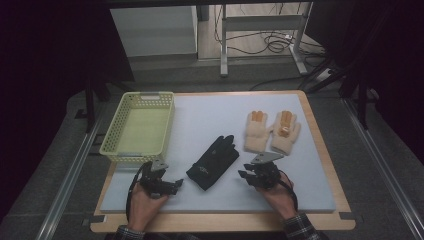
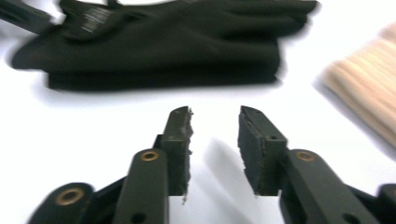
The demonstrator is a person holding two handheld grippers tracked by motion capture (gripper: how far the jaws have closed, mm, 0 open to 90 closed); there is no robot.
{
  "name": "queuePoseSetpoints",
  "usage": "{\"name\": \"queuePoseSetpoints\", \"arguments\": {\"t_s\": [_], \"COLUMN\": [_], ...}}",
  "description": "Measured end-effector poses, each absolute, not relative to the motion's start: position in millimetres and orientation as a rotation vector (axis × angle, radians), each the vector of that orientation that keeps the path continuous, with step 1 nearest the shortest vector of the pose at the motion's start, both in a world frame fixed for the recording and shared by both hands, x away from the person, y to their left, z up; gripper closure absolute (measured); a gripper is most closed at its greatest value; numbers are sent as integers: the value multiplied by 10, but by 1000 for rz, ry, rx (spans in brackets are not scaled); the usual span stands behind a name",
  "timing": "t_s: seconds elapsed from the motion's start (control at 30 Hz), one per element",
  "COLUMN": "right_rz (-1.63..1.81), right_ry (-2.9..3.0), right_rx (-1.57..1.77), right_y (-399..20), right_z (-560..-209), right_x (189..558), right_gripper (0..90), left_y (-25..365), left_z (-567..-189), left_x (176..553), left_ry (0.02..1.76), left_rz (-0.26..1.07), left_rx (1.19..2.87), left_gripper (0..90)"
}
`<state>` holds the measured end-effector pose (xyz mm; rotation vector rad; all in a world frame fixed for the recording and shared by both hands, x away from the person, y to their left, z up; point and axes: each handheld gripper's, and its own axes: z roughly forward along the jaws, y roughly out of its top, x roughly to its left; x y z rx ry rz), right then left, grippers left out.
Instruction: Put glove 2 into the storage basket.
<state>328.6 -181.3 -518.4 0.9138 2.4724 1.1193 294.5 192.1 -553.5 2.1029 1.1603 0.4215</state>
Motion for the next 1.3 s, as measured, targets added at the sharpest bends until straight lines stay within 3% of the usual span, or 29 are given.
{"name": "queuePoseSetpoints", "arguments": {"t_s": [0.33,0.53,0.9,1.3], "right_rz": [1016,1011,1000,996], "right_ry": [2388,2392,2379,2375], "right_rx": [1042,1033,1021,1020], "right_y": [-2264,-2307,-2291,-2290], "right_z": [-5263,-5321,-5334,-5335], "right_x": [3359,3374,3358,3355], "right_gripper": [333,222,209,203], "left_y": [1921,1924,1925,1809], "left_z": [-5535,-5536,-5523,-5325], "left_x": [2947,2952,2936,2896], "left_ry": [1161,1160,1156,1073], "left_rz": [419,402,414,287], "left_rx": [2102,2103,2101,2087], "left_gripper": [42,29,50,4]}}
